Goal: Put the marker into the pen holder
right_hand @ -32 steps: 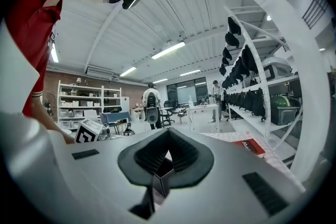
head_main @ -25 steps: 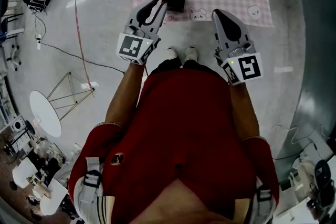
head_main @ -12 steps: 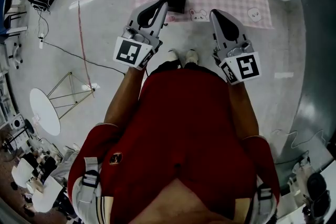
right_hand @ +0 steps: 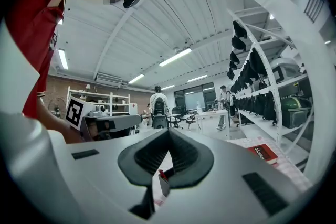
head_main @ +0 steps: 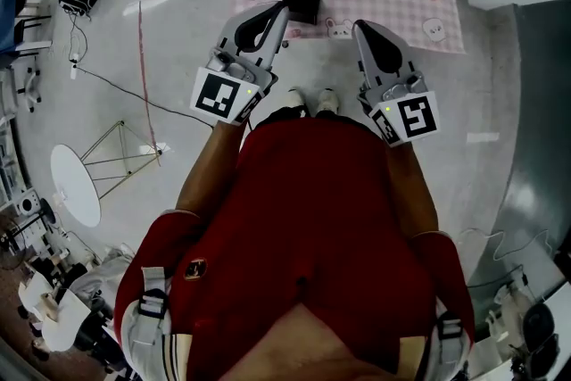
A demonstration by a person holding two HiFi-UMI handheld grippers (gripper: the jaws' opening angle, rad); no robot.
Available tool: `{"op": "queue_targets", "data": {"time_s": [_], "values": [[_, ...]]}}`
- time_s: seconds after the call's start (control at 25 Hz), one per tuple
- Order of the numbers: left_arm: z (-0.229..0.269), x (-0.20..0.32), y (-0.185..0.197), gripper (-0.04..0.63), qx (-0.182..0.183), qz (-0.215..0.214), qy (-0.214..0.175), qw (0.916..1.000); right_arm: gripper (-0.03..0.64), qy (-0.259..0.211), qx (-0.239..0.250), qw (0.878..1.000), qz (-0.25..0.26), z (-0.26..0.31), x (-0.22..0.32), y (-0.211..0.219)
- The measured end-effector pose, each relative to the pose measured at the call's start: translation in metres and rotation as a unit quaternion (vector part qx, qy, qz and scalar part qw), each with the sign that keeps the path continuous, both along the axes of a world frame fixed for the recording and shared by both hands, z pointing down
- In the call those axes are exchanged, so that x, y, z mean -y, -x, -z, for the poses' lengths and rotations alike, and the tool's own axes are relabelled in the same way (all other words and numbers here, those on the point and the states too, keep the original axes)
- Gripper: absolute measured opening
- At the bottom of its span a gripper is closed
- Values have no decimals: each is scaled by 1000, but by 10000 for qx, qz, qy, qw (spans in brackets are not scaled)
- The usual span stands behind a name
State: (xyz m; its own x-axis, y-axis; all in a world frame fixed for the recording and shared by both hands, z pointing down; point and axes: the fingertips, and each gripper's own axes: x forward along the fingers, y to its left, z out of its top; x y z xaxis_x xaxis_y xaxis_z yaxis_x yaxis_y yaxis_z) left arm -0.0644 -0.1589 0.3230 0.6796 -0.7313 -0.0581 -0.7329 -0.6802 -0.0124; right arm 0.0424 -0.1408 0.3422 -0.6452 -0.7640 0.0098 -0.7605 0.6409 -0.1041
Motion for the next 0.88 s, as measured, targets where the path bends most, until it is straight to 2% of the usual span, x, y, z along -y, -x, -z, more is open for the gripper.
{"op": "queue_targets", "data": {"time_s": [0.52,0.88], "values": [[10,-16,-9,6,79,-279,-96,9995,-2,-235,56,9995,201,12,-9,18],[4,-16,-10,6,39,-324,-77,9994,-2,-289,-50,9995,136,9,-11,18]]}}
